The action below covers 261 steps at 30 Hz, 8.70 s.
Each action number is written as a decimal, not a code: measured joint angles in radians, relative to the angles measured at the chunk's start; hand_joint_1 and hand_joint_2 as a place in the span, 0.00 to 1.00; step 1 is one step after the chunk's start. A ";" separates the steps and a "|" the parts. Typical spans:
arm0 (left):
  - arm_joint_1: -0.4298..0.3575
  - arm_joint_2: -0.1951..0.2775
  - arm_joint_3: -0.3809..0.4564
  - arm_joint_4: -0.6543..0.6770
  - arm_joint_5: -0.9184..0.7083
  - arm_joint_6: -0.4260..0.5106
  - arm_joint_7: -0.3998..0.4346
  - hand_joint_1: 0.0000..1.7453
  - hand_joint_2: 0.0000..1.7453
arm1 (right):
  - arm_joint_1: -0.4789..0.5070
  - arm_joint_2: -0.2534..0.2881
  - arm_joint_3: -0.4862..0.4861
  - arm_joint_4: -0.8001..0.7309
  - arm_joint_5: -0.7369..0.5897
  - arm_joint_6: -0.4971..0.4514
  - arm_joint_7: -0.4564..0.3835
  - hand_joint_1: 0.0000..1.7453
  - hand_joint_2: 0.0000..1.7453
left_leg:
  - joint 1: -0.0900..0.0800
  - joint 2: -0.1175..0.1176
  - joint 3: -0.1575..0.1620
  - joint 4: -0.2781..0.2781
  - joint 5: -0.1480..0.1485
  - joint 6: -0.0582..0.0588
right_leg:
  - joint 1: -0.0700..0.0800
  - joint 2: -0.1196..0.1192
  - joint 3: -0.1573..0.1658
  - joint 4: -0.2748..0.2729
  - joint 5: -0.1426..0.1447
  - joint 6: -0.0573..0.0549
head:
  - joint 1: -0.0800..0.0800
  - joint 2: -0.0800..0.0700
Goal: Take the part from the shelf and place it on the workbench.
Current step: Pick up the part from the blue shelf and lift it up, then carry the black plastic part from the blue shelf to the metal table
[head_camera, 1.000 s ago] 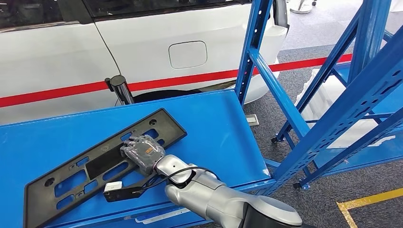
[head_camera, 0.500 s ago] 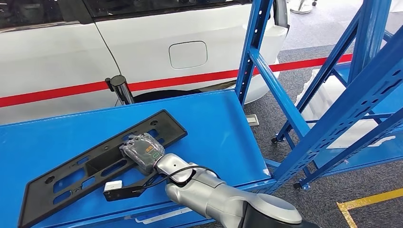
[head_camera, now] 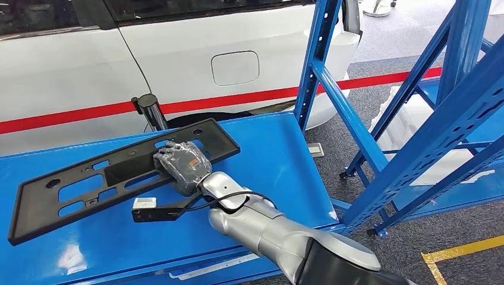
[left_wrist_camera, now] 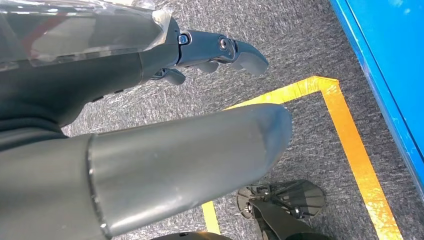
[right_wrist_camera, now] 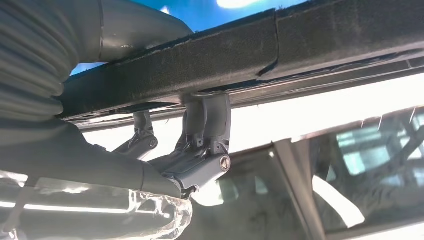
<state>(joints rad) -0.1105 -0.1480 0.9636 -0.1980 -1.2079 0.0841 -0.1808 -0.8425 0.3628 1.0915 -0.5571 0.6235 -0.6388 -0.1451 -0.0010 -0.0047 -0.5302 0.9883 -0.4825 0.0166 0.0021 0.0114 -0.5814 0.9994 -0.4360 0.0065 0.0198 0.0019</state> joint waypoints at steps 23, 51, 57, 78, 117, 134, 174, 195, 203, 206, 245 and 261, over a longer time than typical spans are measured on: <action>0.011 0.001 0.009 0.000 0.035 0.011 -0.033 0.00 0.50 | 0.031 -0.035 -0.499 -0.417 -0.134 0.284 -0.142 1.00 1.00 | 0.000 0.000 -0.002 0.000 0.000 0.000 | -0.001 0.000 -0.003 0.000 0.000 0.000 | 0.000 0.000; 0.020 -0.006 0.053 0.000 0.072 0.128 -0.071 0.00 1.00 | 0.290 -0.140 -0.701 -0.928 -0.666 0.526 -0.196 1.00 1.00 | -0.001 -0.001 -0.004 0.000 0.000 0.000 | -0.001 0.000 -0.004 0.000 0.000 0.000 | 0.000 0.000; 0.020 -0.011 0.062 0.000 0.085 0.127 -0.070 0.00 1.00 | 0.319 -0.163 -0.681 -0.928 -0.666 0.527 -0.196 1.00 1.00 | -0.001 -0.001 -0.004 0.000 0.000 0.000 | -0.001 0.000 -0.004 0.000 0.000 0.000 | 0.000 0.000; 0.020 -0.018 0.079 0.000 0.082 0.107 -0.087 0.00 1.00 | 0.382 -0.214 -0.654 -0.963 -0.685 0.534 -0.224 1.00 1.00 | 0.007 0.007 -0.002 -0.030 0.035 0.036 | -0.014 -0.003 -0.108 0.218 -0.097 0.015 | 0.001 0.000; 0.005 -0.026 0.085 0.001 0.101 0.104 -0.084 0.00 1.00 | 0.495 -0.263 -0.670 -1.090 -0.695 0.471 -0.280 1.00 1.00 | 0.005 0.018 -0.097 0.002 0.086 0.025 | -0.030 -0.011 -0.005 0.134 -0.062 0.064 | 0.000 0.000; 0.000 -0.022 0.100 0.000 0.108 0.113 -0.082 0.00 1.00 | 0.555 -0.266 -0.708 -1.161 -0.665 0.484 -0.307 1.00 1.00 | 0.013 -0.002 0.049 0.007 -0.054 -0.014 | -0.030 -0.014 -0.074 0.004 0.077 0.033 | 0.001 0.000; 0.003 -0.021 0.128 -0.001 0.130 0.129 -0.099 0.00 1.00 | 0.607 -0.285 -0.688 -1.169 -0.612 0.525 -0.356 1.00 1.00 | 0.000 0.013 -0.120 0.016 0.094 0.042 | -0.025 -0.016 -0.078 0.274 -0.126 0.054 | 0.003 0.000; 0.003 -0.019 0.130 -0.001 0.135 0.125 -0.101 0.00 1.00 | 0.634 -0.286 -0.681 -1.162 -0.591 0.535 -0.367 1.00 1.00 | 0.033 -0.009 -0.015 0.030 -0.012 -0.048 | -0.029 -0.024 -0.047 0.001 0.045 0.046 | -0.002 0.000; 0.003 -0.014 0.128 -0.002 0.110 0.130 -0.113 0.00 1.00 | 0.644 -0.296 -0.683 -1.161 -0.526 0.556 -0.377 1.00 1.00 | 0.014 -0.001 -0.074 0.017 0.045 0.033 | -0.028 -0.016 -0.154 0.294 -0.112 0.055 | -0.001 0.000; 0.003 -0.014 0.127 -0.002 0.102 0.124 -0.114 0.00 1.00 | 0.646 -0.299 -0.681 -1.160 -0.512 0.568 -0.378 1.00 1.00 | 0.008 -0.016 -0.093 0.017 0.064 0.030 | -0.018 -0.002 -0.035 0.163 -0.080 0.059 | -0.001 0.000; 0.013 0.004 0.127 -0.005 0.107 0.115 -0.121 0.00 1.00 | 0.688 -0.290 -0.622 -1.075 -0.463 0.619 -0.439 1.00 1.00 | 0.014 -0.074 -0.126 0.048 0.080 -0.017 | -0.011 0.007 0.064 0.003 -0.060 0.001 | 0.004 0.000; 0.011 0.013 0.127 -0.005 0.103 0.120 -0.111 0.00 1.00 | 0.693 -0.282 -0.648 -1.063 -0.500 0.586 -0.461 1.00 1.00 | 0.020 0.029 -0.077 0.040 0.041 0.007 | -0.005 -0.087 0.037 0.033 -0.070 0.027 | 0.008 0.000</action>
<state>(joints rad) -0.0994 -0.1349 1.0907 -0.2026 -1.1049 0.2040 -0.2920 -0.1493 0.0803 0.4435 -1.6204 0.1232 -0.0527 -0.6059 0.0191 0.0238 -0.6075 1.0282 -0.4412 0.0232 -0.0029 -0.0753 -0.5442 1.0327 -0.5060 0.0335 0.0282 0.0019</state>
